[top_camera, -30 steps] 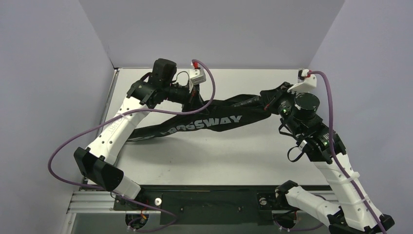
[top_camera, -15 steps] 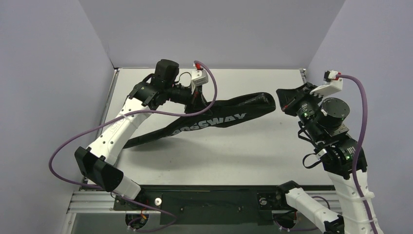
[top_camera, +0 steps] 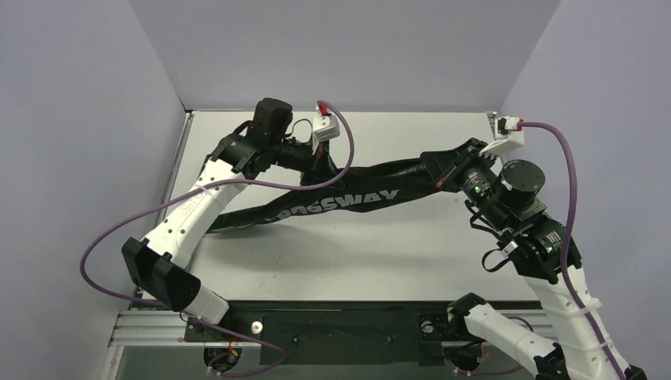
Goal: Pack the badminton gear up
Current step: Adjust the racket in the racket bag.
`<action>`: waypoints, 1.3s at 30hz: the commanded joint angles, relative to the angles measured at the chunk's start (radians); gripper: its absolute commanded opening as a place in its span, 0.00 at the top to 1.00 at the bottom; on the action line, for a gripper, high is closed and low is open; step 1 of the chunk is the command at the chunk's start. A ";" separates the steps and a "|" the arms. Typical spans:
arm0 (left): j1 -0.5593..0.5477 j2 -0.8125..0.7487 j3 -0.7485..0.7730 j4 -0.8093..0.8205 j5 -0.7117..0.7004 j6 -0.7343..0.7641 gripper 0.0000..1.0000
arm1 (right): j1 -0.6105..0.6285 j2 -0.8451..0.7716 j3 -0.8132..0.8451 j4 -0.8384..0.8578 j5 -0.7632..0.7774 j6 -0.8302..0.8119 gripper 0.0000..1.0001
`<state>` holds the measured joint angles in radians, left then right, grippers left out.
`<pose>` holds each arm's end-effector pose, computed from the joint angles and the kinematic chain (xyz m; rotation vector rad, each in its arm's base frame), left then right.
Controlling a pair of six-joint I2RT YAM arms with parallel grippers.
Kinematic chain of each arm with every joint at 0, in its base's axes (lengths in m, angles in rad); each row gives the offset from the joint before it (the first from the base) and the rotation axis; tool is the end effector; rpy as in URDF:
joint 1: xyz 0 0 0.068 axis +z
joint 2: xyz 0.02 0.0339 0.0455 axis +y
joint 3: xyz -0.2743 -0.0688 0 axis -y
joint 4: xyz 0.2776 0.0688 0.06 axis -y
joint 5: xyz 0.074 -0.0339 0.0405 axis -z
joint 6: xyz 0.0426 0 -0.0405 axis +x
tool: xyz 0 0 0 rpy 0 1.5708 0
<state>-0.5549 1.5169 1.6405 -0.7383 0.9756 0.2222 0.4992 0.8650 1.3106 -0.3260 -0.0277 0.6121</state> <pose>0.2817 -0.2161 0.4247 1.2979 1.6833 -1.2483 0.1596 0.0884 0.5100 0.0620 1.5181 0.9213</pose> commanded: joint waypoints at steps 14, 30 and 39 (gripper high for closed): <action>-0.017 -0.018 0.048 0.112 0.058 -0.038 1.00 | 0.097 -0.038 -0.254 0.064 0.073 0.168 1.00; -0.017 -0.031 0.019 0.101 0.054 -0.029 1.00 | -0.035 -0.044 0.053 -0.111 0.107 -0.025 1.00; -0.017 -0.033 0.014 0.096 0.062 -0.025 1.00 | -0.034 0.007 0.021 -0.054 0.119 -0.038 1.00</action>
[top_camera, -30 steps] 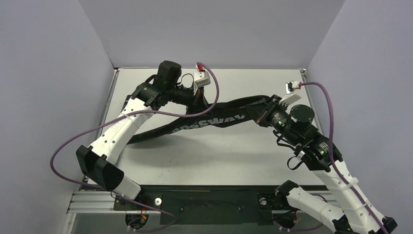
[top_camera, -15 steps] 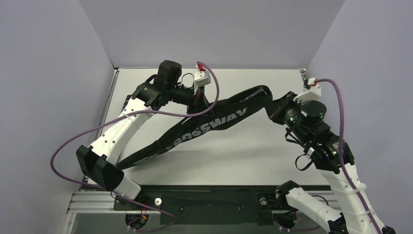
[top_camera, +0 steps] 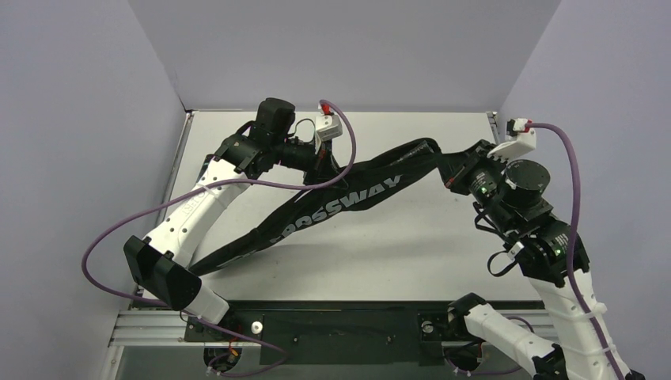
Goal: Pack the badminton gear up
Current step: Adjust the racket in the racket bag.
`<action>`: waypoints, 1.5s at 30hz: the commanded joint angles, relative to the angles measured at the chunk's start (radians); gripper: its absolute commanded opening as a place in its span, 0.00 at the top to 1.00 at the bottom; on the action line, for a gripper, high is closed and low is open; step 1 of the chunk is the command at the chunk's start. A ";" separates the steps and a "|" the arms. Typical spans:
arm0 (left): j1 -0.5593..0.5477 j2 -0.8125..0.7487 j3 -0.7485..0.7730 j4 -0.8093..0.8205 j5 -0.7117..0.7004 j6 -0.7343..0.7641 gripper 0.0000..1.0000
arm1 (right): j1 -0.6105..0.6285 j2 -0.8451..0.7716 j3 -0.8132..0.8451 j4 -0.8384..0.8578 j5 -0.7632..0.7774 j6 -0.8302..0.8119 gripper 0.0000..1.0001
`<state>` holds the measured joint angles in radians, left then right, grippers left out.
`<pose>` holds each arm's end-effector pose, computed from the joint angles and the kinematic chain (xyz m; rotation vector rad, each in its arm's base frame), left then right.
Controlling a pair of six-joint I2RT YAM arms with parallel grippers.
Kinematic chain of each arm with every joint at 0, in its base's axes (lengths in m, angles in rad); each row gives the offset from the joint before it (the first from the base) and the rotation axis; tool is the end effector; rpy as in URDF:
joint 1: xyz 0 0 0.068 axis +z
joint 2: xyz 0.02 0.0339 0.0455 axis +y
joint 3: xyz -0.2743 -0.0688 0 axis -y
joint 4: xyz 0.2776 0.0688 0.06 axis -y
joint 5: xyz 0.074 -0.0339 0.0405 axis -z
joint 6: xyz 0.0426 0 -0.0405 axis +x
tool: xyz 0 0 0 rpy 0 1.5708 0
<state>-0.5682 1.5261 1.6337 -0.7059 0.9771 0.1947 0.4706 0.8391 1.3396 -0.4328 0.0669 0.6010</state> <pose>0.2829 -0.2225 0.4219 1.2935 1.6828 -1.2678 0.1508 0.0735 0.5113 0.1571 1.5498 0.8057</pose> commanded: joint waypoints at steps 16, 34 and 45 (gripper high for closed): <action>-0.004 -0.064 -0.002 0.036 0.075 0.021 1.00 | -0.023 0.068 -0.004 0.124 0.076 -0.045 1.00; -0.002 -0.066 -0.004 0.055 0.072 0.011 1.00 | 0.034 0.076 -0.109 0.176 0.024 0.059 1.00; -0.004 -0.058 0.010 0.069 0.073 -0.003 1.00 | 0.142 0.087 -0.206 0.178 0.024 0.112 1.00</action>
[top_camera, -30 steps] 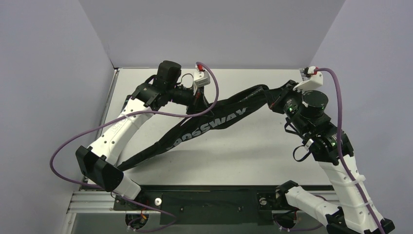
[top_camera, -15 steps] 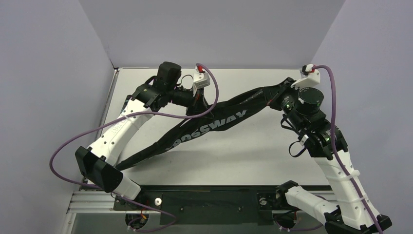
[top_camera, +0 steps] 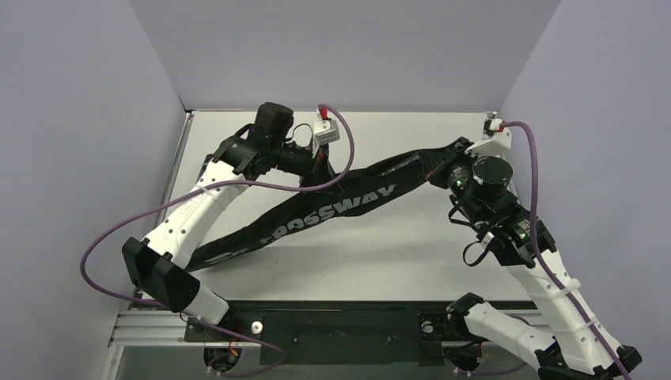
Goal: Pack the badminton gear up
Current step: Adjust the racket in the racket bag, then adjust the racket bag at the center of the board.
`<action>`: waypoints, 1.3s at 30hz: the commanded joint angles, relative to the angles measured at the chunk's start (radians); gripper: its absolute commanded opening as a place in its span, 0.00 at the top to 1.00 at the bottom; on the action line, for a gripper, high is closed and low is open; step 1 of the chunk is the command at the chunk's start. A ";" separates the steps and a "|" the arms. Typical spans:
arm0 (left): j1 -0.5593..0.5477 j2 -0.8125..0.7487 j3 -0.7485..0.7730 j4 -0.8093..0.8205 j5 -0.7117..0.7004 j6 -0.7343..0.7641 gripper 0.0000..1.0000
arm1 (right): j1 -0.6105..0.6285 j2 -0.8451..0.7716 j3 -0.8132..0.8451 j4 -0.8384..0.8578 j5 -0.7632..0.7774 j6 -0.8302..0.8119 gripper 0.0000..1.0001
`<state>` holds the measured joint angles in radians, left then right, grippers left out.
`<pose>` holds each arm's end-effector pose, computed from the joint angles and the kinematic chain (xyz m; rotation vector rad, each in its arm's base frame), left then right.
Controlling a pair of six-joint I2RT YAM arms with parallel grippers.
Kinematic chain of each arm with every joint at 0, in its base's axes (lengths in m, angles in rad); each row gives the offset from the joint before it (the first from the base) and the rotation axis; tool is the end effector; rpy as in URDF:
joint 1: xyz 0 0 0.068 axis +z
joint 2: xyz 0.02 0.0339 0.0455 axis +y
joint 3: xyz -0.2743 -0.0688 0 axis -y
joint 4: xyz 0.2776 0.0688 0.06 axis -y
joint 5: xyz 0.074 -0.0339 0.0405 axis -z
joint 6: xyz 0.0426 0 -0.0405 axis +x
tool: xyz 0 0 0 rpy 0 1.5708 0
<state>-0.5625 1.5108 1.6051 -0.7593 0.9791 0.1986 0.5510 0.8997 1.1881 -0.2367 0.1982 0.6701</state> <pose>0.2782 -0.2172 0.4129 1.2874 1.7501 -1.2872 0.1868 0.1049 0.4708 0.2574 1.5565 0.8195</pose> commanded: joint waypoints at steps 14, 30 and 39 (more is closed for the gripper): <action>-0.011 -0.044 0.028 0.121 0.071 -0.007 1.00 | -0.127 -0.005 0.133 -0.261 -0.095 -0.049 0.82; -0.019 -0.038 0.026 0.098 0.050 0.024 1.00 | 0.046 0.141 -0.028 0.264 -0.466 0.403 0.55; -0.023 -0.044 0.030 0.068 0.021 0.073 1.00 | 0.065 0.227 -0.014 0.269 -0.514 0.461 0.54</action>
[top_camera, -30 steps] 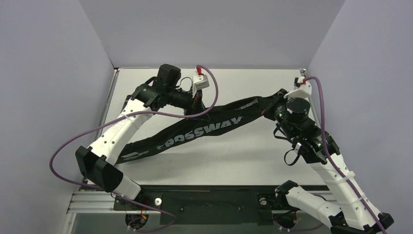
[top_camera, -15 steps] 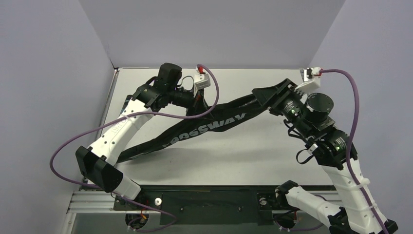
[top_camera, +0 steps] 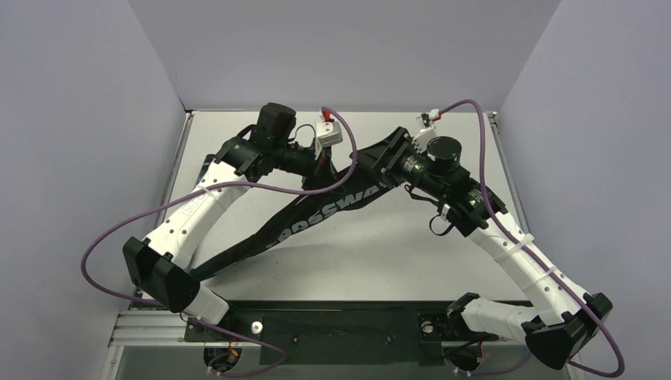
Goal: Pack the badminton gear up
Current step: Adjust the racket bag at the center of the board.
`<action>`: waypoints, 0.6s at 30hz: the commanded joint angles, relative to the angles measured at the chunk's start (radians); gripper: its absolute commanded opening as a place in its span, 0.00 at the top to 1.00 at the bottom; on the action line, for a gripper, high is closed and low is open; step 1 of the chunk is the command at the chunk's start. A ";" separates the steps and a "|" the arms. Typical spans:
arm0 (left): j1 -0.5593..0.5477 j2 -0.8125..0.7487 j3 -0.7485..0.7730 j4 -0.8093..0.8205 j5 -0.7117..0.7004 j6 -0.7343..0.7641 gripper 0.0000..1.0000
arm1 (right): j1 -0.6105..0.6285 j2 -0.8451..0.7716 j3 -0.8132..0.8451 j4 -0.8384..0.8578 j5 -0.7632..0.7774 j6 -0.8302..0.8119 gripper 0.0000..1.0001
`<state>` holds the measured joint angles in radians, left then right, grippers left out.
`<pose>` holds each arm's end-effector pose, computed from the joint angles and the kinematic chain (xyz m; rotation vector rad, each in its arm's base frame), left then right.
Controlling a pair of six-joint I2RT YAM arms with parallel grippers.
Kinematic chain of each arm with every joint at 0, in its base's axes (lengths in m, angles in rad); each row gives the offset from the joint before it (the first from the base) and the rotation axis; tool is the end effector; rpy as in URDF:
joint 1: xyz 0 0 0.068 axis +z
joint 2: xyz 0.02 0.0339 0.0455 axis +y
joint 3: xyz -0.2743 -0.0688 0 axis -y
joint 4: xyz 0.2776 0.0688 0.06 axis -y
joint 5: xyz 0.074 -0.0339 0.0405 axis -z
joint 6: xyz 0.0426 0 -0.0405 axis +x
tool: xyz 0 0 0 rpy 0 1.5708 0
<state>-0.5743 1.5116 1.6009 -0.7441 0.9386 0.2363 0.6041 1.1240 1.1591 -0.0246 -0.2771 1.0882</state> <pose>0.2782 -0.2209 0.4114 1.3117 1.7246 -1.2250 0.2335 0.1753 0.4318 0.1818 1.7755 1.5006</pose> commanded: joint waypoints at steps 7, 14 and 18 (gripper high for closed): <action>-0.012 -0.042 0.021 0.056 0.014 0.063 1.00 | 0.015 -0.031 0.037 -0.047 0.000 0.004 0.54; -0.004 -0.039 0.007 0.078 -0.053 0.065 1.00 | 0.026 -0.076 -0.005 -0.032 0.041 0.009 0.56; 0.011 -0.039 -0.021 0.129 -0.077 0.030 1.00 | 0.032 -0.111 -0.010 -0.026 0.066 0.013 0.56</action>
<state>-0.5766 1.5112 1.5936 -0.7288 0.8665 0.2813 0.6239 1.0660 1.1526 -0.0792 -0.2485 1.1030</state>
